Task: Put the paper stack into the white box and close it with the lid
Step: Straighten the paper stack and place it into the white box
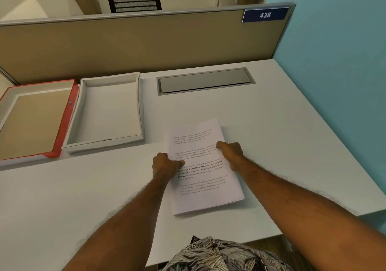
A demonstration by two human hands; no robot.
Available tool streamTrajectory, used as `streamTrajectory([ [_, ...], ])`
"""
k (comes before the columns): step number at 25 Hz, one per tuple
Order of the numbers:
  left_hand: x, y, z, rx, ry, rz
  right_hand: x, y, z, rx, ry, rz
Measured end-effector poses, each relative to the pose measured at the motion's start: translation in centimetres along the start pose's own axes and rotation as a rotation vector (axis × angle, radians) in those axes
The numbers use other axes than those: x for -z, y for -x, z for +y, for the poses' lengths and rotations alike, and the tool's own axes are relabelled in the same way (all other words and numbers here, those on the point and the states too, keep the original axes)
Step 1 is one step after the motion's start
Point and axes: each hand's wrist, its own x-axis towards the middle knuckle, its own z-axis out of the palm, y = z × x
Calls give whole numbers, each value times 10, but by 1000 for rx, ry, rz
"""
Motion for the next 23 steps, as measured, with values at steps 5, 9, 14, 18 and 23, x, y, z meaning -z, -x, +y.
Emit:
streamTrajectory([
  [5,0,2,0,-6,7,10,7,-6,1,-47,-97,-66],
  [9,0,4,0,-15,1,19,8,-7,1,-53,-86,-119],
  [14,1,5,2,-20,-10,34,7,-2,7,183,162,-81],
  [18,4,2,-3,-67,21,9,10,12,7,354,109,-89],
  [23,16,11,-11,-245,178,-123,22,38,-1,512,3,-186],
])
